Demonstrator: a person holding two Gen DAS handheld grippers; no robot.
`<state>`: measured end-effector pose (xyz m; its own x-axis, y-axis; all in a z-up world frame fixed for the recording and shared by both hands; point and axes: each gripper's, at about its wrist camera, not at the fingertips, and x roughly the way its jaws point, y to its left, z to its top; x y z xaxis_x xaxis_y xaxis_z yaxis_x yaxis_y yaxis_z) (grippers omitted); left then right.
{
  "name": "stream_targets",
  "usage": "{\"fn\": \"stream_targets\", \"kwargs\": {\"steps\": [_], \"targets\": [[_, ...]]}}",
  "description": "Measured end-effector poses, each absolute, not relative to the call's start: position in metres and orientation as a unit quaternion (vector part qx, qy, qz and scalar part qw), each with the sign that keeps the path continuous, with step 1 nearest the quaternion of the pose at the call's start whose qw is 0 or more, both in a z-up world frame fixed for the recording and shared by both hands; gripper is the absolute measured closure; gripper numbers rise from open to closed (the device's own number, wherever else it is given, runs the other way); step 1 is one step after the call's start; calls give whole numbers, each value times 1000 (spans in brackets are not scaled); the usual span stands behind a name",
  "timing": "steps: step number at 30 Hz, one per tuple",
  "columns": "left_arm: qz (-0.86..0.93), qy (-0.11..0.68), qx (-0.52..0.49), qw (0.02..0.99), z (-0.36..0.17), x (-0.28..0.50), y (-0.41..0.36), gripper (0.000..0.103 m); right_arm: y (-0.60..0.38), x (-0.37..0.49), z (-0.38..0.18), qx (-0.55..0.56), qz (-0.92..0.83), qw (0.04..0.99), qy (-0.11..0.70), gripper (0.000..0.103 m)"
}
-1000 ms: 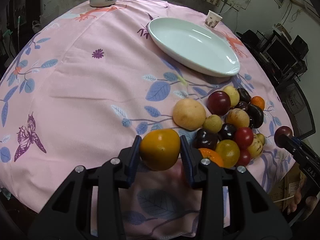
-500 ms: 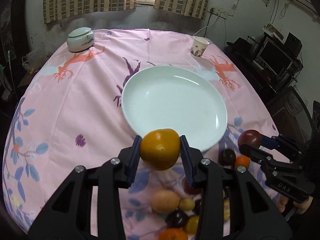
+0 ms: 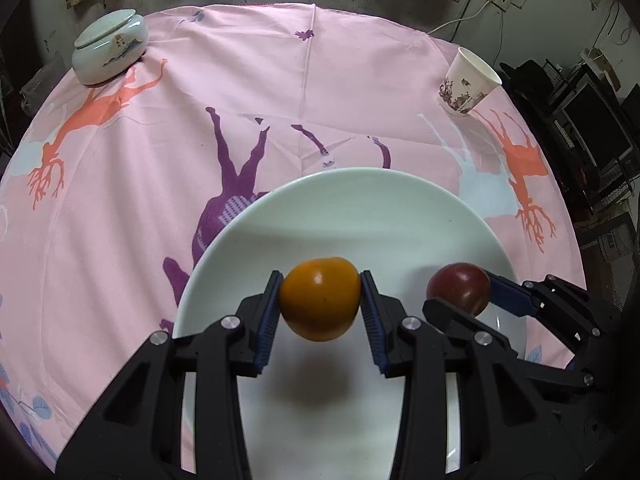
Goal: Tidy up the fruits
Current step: 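Carry both fruits onto the white plate and open both tools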
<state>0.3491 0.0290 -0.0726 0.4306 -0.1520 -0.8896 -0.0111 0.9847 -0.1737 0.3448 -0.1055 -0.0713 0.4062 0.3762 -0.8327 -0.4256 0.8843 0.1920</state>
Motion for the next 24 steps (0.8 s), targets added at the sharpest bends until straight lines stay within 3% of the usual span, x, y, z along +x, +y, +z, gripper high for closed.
{"fn": "stream_targets", "kwargs": {"steps": [7,8,9,11,16,19,20,23,24], "targets": [[-47,537,-70,840,-75,365,19,63,-99,354,-78,-31,240,840,486,62],[-48,537,-70,839,-73,365,18,60,-98,354,-78,-35,237,840,487,57],[-49,534,-71,841,-69,364,19,48,-98,354,-76,-39,231,843,485,50],[-43,518,-74,851,-57,356,24,35,-101,348,-67,-45,222,852,472,39],[-49,491,-92,865,-21,312,45,31,-117,314,-31,-42,220,863,453,39],[-40,467,-77,880,-4,262,54,14,-128,265,-8,-55,221,873,432,38],[-38,460,-71,884,-1,242,55,10,-133,245,-4,-59,221,875,426,34],[-43,458,-60,886,-7,186,60,8,-145,187,-6,-61,213,880,421,3],[-48,460,-60,884,-13,167,61,8,-150,169,-9,-59,210,881,420,2]]}}
